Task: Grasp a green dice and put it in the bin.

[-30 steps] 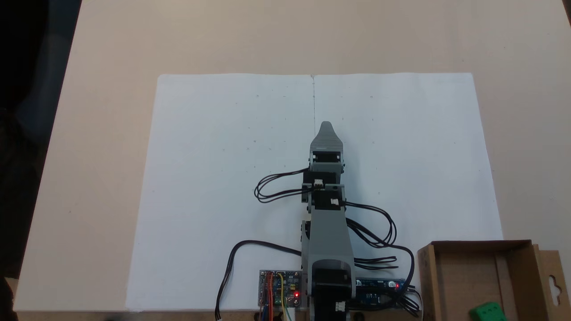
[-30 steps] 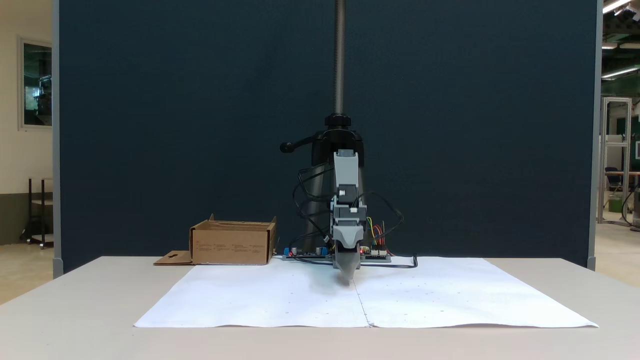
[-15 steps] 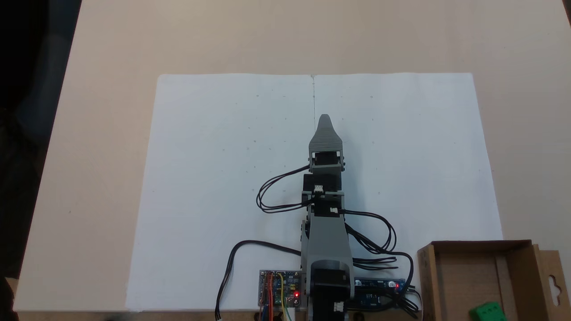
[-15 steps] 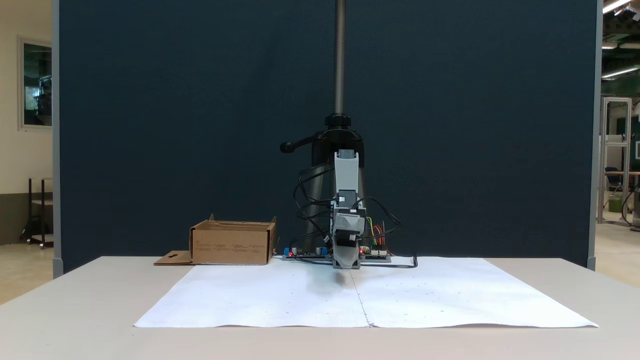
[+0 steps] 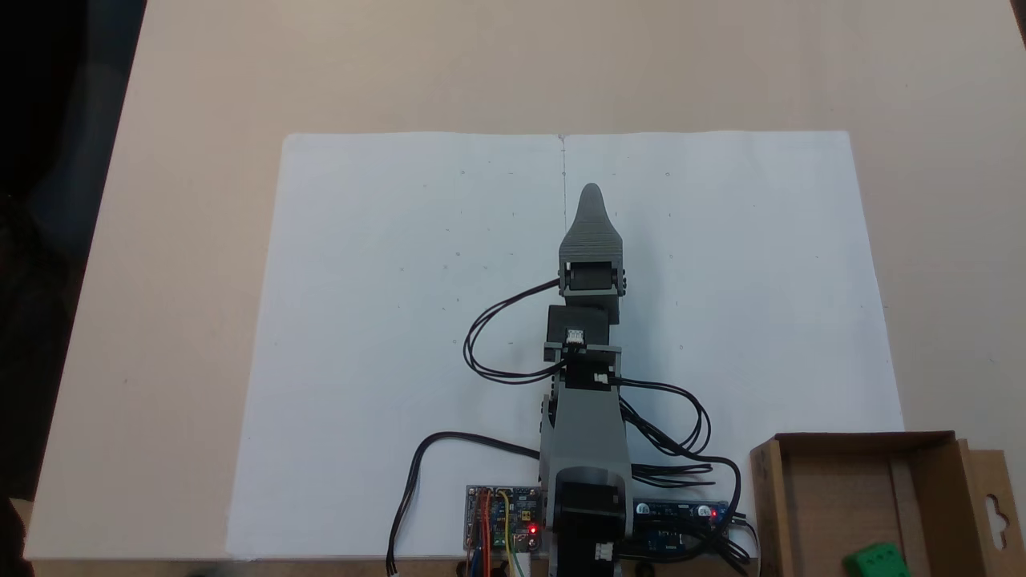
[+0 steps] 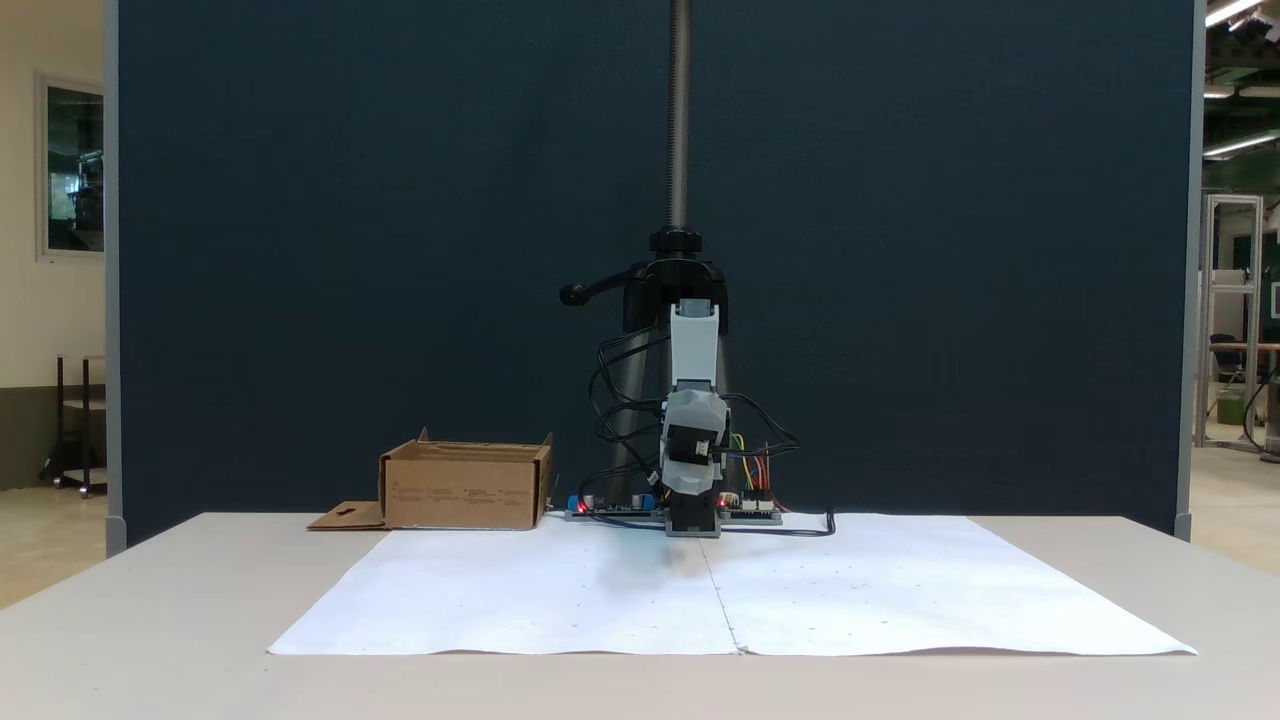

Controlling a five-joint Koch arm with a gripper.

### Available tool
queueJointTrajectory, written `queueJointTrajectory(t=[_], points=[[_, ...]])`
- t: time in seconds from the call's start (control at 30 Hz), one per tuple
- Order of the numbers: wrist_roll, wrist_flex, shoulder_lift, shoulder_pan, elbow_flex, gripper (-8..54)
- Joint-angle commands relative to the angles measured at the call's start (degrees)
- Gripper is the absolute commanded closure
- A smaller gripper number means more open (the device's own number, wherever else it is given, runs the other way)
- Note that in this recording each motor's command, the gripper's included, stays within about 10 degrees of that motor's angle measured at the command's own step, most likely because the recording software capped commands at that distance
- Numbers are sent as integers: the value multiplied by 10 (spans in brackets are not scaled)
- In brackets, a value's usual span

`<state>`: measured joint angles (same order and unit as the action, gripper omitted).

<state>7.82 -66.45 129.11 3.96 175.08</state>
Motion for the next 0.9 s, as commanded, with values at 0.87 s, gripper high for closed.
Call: queueJointTrajectory(t=[0.87], points=[[106, -274, 62, -25, 43, 36]])
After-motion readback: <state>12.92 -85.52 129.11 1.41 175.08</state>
